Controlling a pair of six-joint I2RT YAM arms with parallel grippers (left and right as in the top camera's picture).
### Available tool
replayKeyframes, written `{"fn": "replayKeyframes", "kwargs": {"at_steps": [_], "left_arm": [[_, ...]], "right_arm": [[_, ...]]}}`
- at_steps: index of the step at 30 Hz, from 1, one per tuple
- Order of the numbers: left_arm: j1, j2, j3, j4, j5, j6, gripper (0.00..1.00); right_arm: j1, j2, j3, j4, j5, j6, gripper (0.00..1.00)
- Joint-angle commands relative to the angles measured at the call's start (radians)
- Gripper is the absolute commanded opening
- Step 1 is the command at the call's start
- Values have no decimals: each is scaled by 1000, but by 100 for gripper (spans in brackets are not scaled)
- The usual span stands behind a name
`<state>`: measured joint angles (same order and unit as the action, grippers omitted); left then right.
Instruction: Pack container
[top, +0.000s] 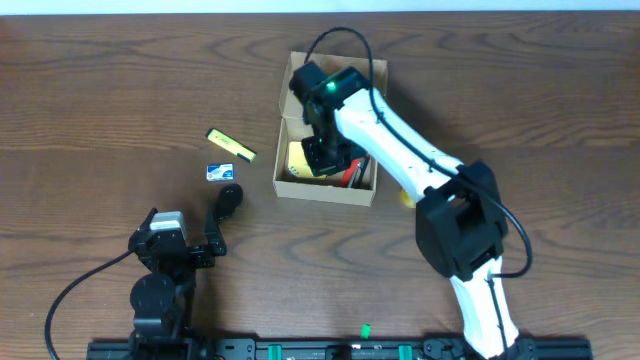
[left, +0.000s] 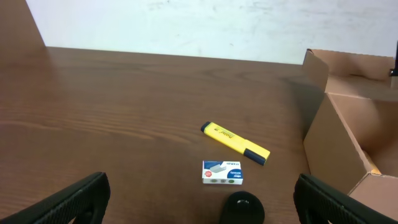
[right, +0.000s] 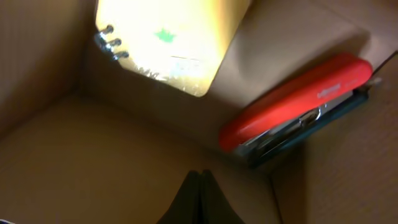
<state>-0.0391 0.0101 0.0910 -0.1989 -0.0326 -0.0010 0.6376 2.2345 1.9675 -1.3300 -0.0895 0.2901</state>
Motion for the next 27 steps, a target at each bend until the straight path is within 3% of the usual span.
{"fn": "replayKeyframes", "kwargs": {"at_steps": [1,4,15,21,27], "left_arm": [[6,-6,-29,-8,0,-6,95],[6,-6,-29,-8,0,-6,95],[6,-6,-29,-8,0,-6,95],[6,-6,-29,-8,0,-6,95],[6,-6,-29,-8,0,-6,95]], "right_arm": [[5,15,12,8,83,-113,1],[-3,16,-8,31,89,-218,1],[-16,16,-137,148,134,-376,1],[-17,16,-203,270,135,-389,1],[-17,16,-217,256,134,-404,1]]}}
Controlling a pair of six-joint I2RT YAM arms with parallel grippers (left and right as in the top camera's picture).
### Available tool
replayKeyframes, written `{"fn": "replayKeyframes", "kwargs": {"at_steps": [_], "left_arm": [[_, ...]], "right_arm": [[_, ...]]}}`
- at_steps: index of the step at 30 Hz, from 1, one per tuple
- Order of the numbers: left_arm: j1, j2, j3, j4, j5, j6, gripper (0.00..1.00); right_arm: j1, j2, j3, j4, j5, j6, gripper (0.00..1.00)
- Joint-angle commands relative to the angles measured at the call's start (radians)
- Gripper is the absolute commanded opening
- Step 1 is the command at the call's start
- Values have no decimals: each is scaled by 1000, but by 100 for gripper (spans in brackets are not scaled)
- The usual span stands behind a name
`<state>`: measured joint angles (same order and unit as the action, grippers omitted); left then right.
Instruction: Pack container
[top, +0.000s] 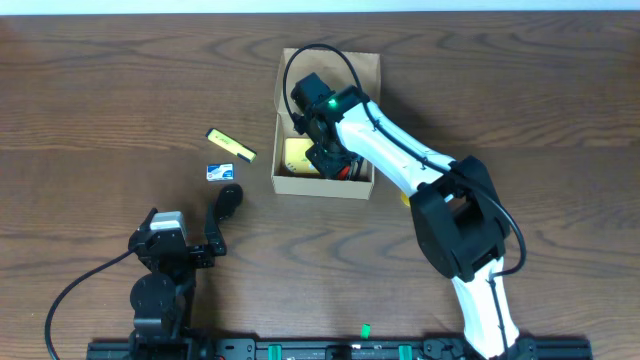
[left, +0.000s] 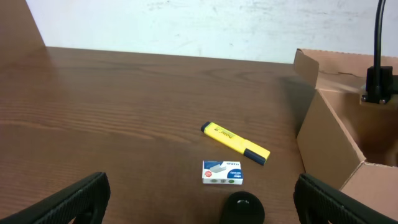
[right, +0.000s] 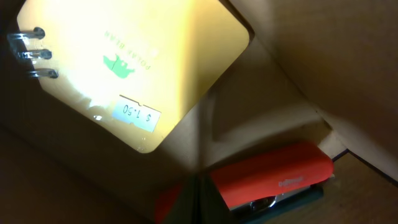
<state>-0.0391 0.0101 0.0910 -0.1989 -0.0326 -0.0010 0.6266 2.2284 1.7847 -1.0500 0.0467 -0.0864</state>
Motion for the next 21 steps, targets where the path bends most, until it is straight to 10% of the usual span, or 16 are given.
{"fn": "replayKeyframes", "kwargs": {"at_steps": [1,21], "left_arm": [[6,-6,-29,-8,0,-6,95],[6,-6,-29,-8,0,-6,95]], "right_arm": [[-6,21,-35,-37,-2,-27,1],[-21,19,230,-202,-2,55,1]]}}
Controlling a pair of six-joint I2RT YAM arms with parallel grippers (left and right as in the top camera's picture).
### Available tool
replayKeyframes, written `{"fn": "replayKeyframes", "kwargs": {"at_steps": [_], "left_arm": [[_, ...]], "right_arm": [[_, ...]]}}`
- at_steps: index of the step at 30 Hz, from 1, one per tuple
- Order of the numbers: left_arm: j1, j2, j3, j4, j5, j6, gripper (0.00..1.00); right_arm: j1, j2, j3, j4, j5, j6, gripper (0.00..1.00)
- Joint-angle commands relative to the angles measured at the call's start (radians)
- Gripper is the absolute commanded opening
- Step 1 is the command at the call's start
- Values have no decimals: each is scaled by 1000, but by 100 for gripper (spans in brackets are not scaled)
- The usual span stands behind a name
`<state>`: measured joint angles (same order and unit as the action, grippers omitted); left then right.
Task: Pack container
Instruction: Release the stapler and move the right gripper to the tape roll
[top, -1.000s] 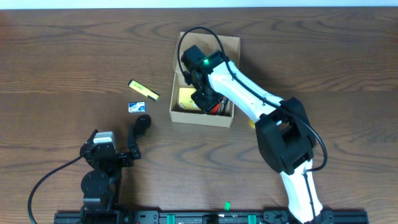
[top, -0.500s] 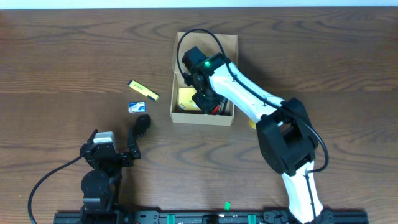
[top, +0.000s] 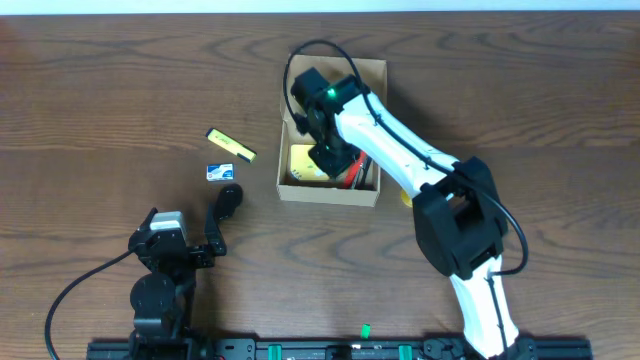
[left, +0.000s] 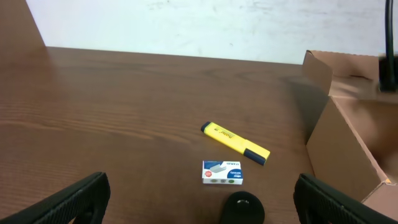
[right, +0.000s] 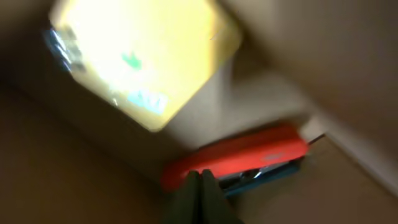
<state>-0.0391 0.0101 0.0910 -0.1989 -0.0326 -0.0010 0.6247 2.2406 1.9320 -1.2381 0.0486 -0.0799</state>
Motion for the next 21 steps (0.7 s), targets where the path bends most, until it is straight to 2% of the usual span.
{"fn": "replayKeyframes", "kwargs": {"at_steps": [1,5,10,16,18,21], "left_arm": [[6,-6,-29,-8,0,-6,95],[6,-6,-29,-8,0,-6,95],[6,-6,-29,-8,0,-6,95],[6,-6,-29,-8,0,-6,95],[6,-6,-29,-8,0,-6,95],[6,-6,-29,-8,0,-6,96]], "right_arm": [[-23,5,118,-34,-3,75,1],[-51,-19,208,-104,3,207,1],[-113,-103,219,-150,8,417,1],[-146,-240,219,-237,126,513,1],[-145,-275,219,-293,135,518,2],[-140,-286,202,-402,151,612,2]]}}
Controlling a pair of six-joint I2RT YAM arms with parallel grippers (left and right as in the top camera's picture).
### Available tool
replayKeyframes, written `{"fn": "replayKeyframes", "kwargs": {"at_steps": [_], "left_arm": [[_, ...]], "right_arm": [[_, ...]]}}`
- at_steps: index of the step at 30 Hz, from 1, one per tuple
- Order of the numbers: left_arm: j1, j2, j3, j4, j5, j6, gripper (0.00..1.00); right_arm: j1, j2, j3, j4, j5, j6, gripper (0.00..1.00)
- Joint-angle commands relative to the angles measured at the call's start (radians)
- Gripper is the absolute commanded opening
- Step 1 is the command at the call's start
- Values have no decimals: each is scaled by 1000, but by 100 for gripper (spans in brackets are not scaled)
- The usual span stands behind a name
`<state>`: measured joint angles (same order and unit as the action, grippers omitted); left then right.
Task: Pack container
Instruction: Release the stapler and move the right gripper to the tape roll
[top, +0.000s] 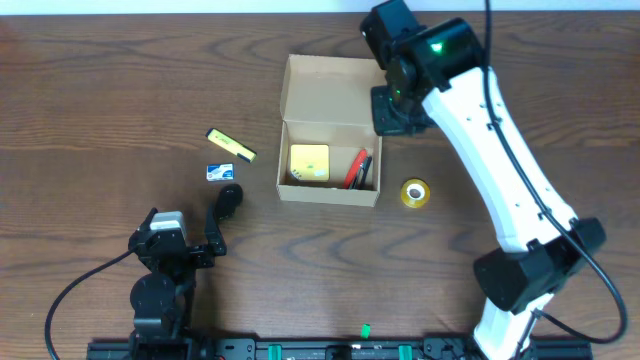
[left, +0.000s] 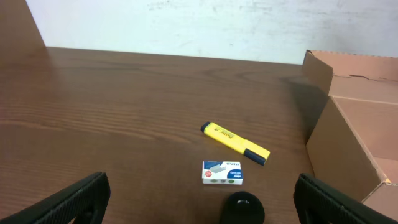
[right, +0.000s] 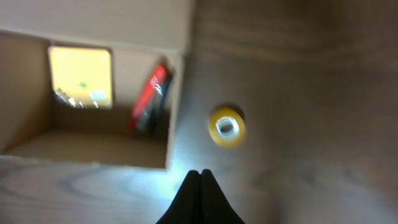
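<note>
An open cardboard box (top: 330, 88) stands mid-table. Inside it lie a yellow spiral notepad (top: 308, 163) and a red stapler (top: 354, 168); the right wrist view shows the same notepad (right: 81, 76) and stapler (right: 149, 96) from high above. My right gripper (top: 393, 108) hangs shut and empty above the box's far right corner, its fingertips (right: 200, 180) pressed together. A yellow tape roll (top: 415, 193) lies right of the box. A yellow highlighter (left: 235, 142) and a small staples box (left: 222, 172) lie left of it. My left gripper (left: 200, 186) rests open near them.
The box's flap (left: 348, 65) stands up on its far side. The left arm's base (top: 160, 250) sits at the front left of the brown wooden table (top: 100, 90). The tape roll (right: 227, 126) has bare table around it.
My right gripper was low inside the box over the notepad and stapler. It now hangs high outside it, above the far right corner, still shut. The left arm has not moved.
My right gripper was shut deep inside the box beside the stapler. Then the box stood a little farther back and left, the gripper still inside. Later the box was back near its first spot. Now the gripper is out, with notepad and stapler left inside.
</note>
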<state>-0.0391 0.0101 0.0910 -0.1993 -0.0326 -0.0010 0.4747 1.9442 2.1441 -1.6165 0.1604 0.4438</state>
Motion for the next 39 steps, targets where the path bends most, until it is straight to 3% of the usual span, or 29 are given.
{"fn": "replayKeyframes", "kwargs": {"at_steps": [1,6,13,27,28,31,34,37,39], "left_arm": [[6,-6,-29,-8,0,-6,95],[6,-6,-29,-8,0,-6,95],[6,-6,-29,-7,0,-6,96],[6,-6,-29,-7,0,-6,95],[6,-6,-29,-7,0,-6,95],[6,-6,-29,-7,0,-6,95],[6,-6,-29,-7,0,-6,95],[6,-6,-29,-8,0,-6,95],[6,-6,-29,-7,0,-6,95]], "right_arm": [[13,10,-32,-22,42,103,2],[31,8,-179,28,19,162,1],[23,-37,-444,242,-117,162,1],[-130,-407,-938,439,-169,200,1],[-136,-407,-961,461,-169,212,6],[-148,-405,-1041,567,-168,237,42],[-166,-405,-1103,647,-164,278,64],[-178,-404,-1145,716,-165,304,66],[-187,-403,-1167,761,-148,304,62]]}}
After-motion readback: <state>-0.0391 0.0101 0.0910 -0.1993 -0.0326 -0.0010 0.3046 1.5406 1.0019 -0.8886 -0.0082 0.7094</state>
